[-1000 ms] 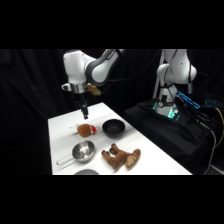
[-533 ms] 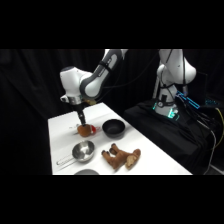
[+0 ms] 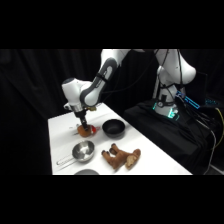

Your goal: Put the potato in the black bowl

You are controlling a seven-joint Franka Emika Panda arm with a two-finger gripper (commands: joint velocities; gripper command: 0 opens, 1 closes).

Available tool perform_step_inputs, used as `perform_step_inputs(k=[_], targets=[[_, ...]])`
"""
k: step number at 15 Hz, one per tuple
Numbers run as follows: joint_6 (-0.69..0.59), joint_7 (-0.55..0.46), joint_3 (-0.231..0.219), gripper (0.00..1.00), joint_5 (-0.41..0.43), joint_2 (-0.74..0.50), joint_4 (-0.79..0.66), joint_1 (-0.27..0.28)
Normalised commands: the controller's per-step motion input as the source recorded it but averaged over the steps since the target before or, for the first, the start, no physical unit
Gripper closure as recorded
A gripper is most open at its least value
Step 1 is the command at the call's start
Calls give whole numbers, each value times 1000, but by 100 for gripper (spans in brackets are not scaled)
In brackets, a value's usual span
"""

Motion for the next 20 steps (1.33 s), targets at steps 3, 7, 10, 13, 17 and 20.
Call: perform_step_inputs(k=[3, 7, 10, 13, 17, 20], targets=[[-38, -175, 96, 0, 154, 205, 264, -85], [-57, -171, 76, 26, 135, 165, 251, -80], [-65, -161, 58, 52, 117, 115, 221, -74], [-122, -120, 29, 74, 93, 35, 159, -46], [-222, -90, -1, 97, 58, -180, -7, -7], [-262, -81, -31, 94, 26, -406, -186, 19]])
